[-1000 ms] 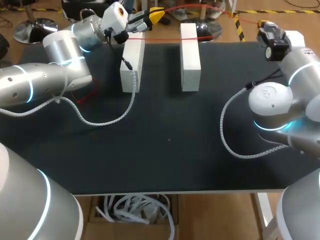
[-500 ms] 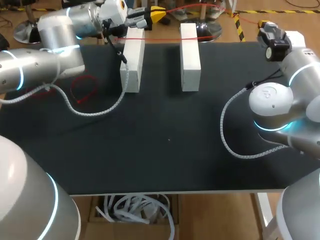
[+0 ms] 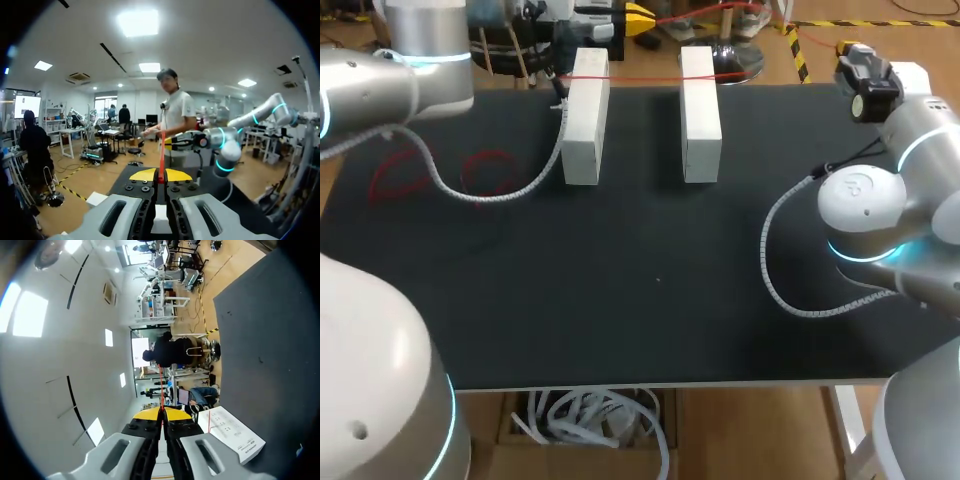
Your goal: Grab the tape and strap the tape.
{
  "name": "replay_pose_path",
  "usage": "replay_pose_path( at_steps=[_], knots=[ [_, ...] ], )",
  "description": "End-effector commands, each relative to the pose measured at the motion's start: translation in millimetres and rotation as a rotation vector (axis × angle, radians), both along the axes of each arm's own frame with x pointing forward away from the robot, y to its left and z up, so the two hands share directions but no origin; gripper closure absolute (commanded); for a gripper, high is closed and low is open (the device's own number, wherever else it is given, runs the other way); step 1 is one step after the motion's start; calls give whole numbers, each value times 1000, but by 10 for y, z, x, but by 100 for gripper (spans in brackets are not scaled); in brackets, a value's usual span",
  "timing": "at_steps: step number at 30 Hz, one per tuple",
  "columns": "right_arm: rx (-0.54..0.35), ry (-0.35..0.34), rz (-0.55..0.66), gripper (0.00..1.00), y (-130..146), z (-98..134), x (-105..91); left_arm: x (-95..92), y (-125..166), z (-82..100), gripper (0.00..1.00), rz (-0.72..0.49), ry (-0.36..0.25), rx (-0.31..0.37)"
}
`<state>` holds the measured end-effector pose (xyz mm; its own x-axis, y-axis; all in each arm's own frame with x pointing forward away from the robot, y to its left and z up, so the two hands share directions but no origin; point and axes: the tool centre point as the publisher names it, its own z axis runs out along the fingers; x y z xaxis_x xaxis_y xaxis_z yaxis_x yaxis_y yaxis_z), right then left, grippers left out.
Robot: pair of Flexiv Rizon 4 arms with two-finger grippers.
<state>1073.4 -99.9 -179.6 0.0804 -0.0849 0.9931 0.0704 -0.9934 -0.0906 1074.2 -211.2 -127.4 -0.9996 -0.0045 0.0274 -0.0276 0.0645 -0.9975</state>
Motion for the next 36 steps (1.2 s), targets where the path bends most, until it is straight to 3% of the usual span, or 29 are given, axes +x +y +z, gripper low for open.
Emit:
replay_pose_path(
  at_steps=[1,5,7,21,25,28,33,36],
  knots=[
    [-1,1,3,100,-13,4,3,-93,-47,54,100,117,-7,205],
    [-1,1,3,100,-13,4,3,-90,-91,53,100,79,-15,253],
    [-1,1,3,100,-13,4,3,-87,-115,57,100,57,-20,213],
    [-1,1,3,100,-13,4,3,-87,-115,57,100,57,-20,213],
    [-1,1,3,100,-13,4,3,-61,-384,40,100,-76,2,538],
    [-1,1,3,100,-13,4,3,-41,-551,18,100,-150,25,684],
    [-1,1,3,100,-13,4,3,-29,-676,-43,100,-182,80,814],
    [-1,1,3,100,-13,4,3,-40,-721,-70,100,-190,101,856]
  ],
)
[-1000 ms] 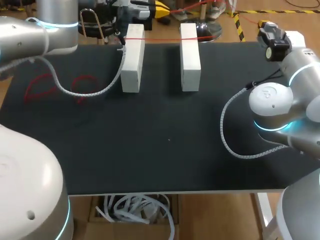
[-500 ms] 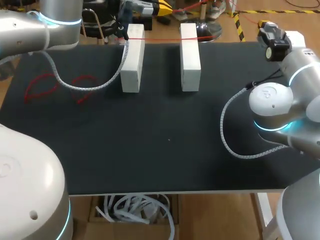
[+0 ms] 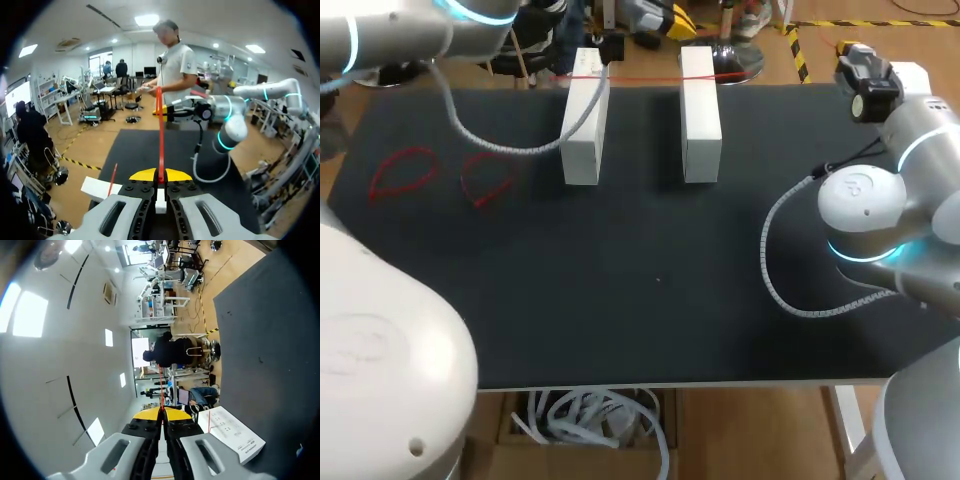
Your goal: Grab the tape and strap the tape.
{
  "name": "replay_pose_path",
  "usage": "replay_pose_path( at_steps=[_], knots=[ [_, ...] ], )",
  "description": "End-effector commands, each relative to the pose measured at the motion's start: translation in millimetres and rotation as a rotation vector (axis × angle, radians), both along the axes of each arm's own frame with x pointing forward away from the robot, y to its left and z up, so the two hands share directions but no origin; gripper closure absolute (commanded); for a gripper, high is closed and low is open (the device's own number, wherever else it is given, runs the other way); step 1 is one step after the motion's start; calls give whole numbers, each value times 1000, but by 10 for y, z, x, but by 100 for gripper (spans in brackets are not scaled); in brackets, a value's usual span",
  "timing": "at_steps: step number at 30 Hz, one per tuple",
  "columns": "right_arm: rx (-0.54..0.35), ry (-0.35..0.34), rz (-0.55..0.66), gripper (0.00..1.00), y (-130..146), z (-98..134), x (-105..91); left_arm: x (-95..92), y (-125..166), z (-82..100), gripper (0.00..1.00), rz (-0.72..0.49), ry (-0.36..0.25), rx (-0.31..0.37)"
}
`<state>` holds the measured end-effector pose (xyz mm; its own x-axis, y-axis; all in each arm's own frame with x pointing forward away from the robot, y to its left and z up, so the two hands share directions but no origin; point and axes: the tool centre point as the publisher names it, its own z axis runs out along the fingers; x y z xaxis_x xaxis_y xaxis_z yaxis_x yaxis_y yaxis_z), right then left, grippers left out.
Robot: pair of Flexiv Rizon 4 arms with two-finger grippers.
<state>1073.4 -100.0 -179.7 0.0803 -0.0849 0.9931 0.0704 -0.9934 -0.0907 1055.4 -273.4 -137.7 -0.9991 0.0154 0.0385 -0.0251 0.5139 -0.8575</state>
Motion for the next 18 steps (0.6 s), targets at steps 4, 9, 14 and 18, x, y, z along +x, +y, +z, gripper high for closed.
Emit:
replay_pose_path(
  at_steps=[4,9,14,18],
  knots=[
    [-1,2,3,100,-12,5,3,127,-164,6,100,-155,122,501],
    [-1,2,3,100,-12,5,3,116,-194,6,100,-162,121,581],
    [-1,2,3,100,-12,5,3,105,-189,34,100,-103,95,661],
    [-1,2,3,100,-12,5,3,105,-173,69,100,-55,79,704]
  ],
)
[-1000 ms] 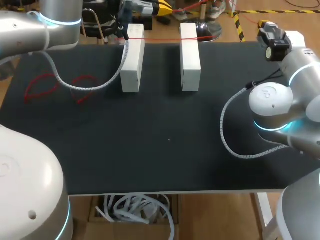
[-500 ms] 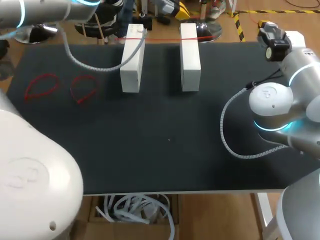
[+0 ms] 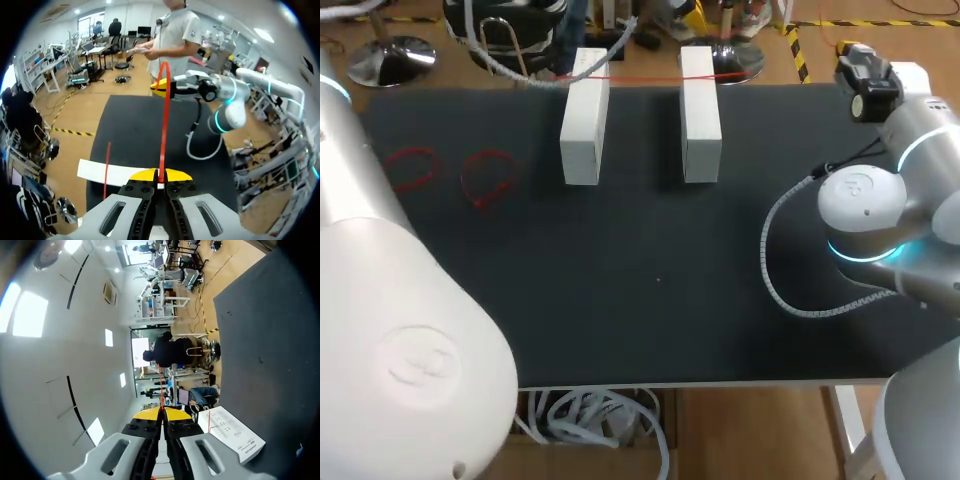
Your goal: Grab the tape and strap the tape.
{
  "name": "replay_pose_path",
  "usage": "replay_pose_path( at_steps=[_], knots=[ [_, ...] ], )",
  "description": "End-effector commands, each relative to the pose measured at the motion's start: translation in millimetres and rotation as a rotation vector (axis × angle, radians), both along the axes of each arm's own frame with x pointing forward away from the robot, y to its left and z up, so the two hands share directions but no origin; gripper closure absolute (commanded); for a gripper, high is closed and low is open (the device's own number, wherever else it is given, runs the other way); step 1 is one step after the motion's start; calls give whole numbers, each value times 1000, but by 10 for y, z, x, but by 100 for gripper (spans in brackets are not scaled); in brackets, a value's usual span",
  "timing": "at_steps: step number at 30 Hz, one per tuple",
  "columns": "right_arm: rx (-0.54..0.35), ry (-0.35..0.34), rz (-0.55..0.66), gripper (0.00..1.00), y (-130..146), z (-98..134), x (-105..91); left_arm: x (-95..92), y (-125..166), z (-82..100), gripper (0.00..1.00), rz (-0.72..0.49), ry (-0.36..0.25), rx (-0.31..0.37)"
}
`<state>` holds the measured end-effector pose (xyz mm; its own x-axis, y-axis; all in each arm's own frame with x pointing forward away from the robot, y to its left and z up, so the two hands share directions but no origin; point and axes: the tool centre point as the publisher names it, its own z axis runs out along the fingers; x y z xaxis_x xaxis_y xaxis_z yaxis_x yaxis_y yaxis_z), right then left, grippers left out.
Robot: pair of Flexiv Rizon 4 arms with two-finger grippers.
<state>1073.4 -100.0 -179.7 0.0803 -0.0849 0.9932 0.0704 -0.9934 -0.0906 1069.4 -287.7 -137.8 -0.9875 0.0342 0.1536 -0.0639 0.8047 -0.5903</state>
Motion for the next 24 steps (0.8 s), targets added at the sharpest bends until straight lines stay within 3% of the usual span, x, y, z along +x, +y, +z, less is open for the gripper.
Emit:
replay_pose_path(
  at_steps=[1,9,24],
  knots=[
    [-1,2,3,100,-12,5,3,-34,-26,76,100,-11,-35,320],
    [-1,2,3,100,-12,5,3,-32,-20,109,100,24,-64,368],
    [-1,2,3,100,-12,5,3,-7,-113,64,100,-42,-53,323]
  ],
)
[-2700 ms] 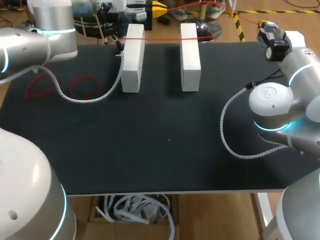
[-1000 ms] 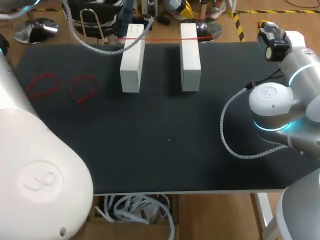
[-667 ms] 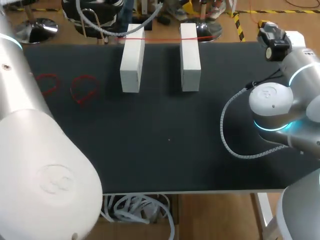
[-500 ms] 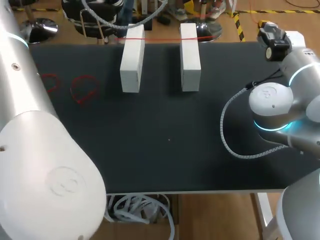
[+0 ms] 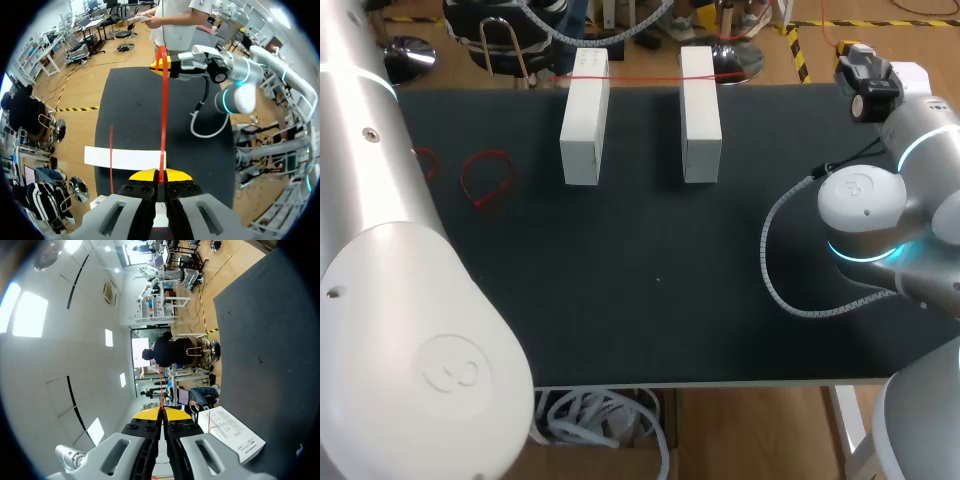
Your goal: Grab the tape and strap the tape.
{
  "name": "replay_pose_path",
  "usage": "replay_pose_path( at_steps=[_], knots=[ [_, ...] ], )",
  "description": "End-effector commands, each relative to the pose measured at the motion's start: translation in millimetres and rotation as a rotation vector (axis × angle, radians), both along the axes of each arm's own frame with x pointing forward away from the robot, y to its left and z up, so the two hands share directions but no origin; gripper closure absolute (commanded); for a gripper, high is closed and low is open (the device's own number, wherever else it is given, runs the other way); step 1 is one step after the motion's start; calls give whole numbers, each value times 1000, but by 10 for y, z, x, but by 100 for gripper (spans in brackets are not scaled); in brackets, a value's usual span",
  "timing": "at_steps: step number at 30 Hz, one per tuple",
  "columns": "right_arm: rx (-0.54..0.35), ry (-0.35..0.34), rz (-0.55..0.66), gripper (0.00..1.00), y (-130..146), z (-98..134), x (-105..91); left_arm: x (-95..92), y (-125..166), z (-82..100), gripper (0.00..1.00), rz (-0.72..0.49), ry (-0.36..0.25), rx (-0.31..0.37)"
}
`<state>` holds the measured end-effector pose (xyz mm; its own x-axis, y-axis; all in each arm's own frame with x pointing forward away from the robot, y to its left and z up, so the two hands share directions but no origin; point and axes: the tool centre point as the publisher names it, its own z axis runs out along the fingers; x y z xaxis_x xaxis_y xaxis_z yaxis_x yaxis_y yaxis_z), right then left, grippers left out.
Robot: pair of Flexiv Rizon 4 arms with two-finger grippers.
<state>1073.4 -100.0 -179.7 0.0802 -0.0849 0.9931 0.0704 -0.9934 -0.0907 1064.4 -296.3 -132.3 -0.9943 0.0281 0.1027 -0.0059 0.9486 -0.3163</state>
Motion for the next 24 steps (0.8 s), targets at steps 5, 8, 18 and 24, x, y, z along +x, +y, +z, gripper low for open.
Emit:
replay_pose_path(
  at_steps=[5,8,18,24],
  knots=[
    [-1,2,3,100,-11,5,3,45,-29,11,100,-7,8,11],
    [-1,2,3,100,-11,5,3,45,-29,11,100,-7,8,11],
    [-179,50,28,100,-244,42,58,45,-29,11,100,-7,8,11],
    [-467,84,111,100,-472,135,79,45,-29,11,100,-7,8,11]
  ],
)
